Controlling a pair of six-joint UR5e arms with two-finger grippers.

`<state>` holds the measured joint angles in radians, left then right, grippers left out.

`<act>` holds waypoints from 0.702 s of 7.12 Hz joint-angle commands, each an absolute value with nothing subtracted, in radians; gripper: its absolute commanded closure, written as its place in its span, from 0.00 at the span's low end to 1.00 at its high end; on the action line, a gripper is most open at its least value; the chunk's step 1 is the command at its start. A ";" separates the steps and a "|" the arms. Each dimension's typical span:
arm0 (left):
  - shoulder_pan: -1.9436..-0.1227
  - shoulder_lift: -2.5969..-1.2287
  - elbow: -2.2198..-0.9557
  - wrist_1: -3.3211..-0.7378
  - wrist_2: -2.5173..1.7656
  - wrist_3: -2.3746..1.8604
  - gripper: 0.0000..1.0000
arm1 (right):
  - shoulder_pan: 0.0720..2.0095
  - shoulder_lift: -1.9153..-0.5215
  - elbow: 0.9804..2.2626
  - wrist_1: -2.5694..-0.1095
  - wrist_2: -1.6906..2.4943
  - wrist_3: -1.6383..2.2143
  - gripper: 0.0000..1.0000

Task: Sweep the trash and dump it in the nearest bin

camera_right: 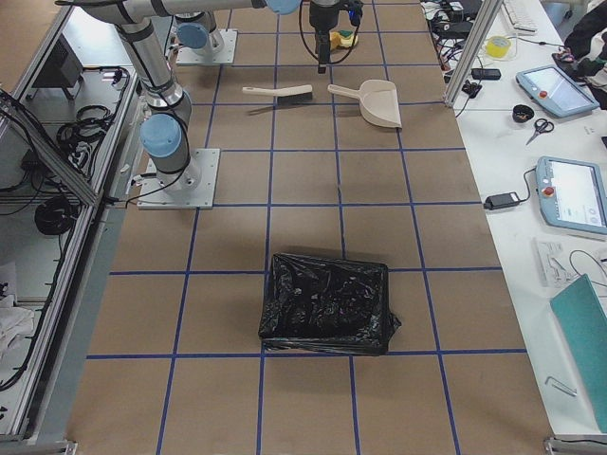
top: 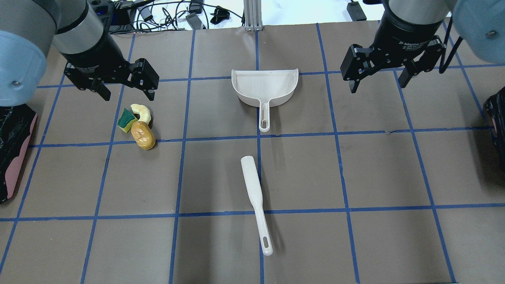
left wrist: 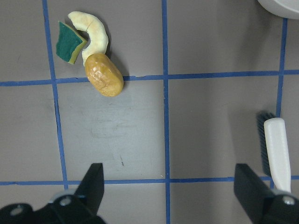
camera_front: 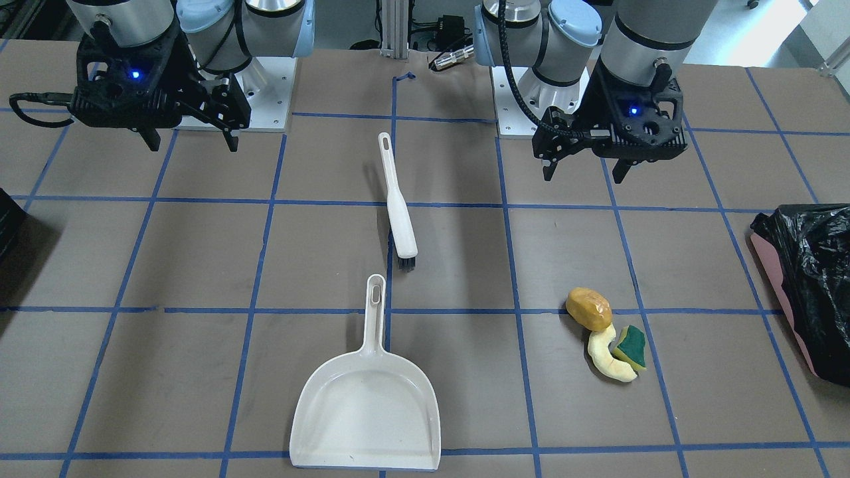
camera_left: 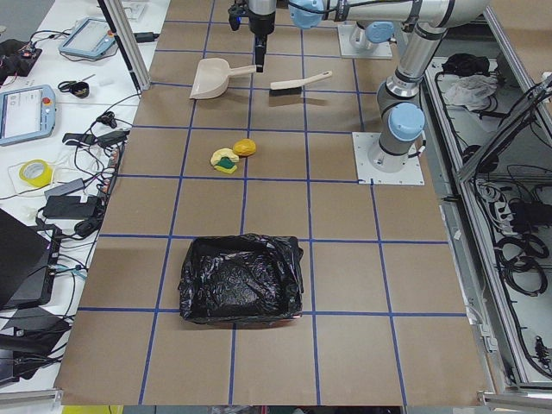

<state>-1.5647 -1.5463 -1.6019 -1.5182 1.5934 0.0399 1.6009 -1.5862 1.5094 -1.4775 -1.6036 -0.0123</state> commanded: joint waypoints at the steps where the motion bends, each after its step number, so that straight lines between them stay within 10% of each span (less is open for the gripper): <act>1: -1.565 -1.546 -1.603 -1.519 1.595 0.040 0.00 | 1.600 -1.586 1.509 -1.479 -1.609 -0.015 0.00; 5: -1.566 -1.546 -1.601 -1.520 1.597 0.040 0.00 | 1.598 -1.585 1.509 -1.476 -1.612 -0.020 0.00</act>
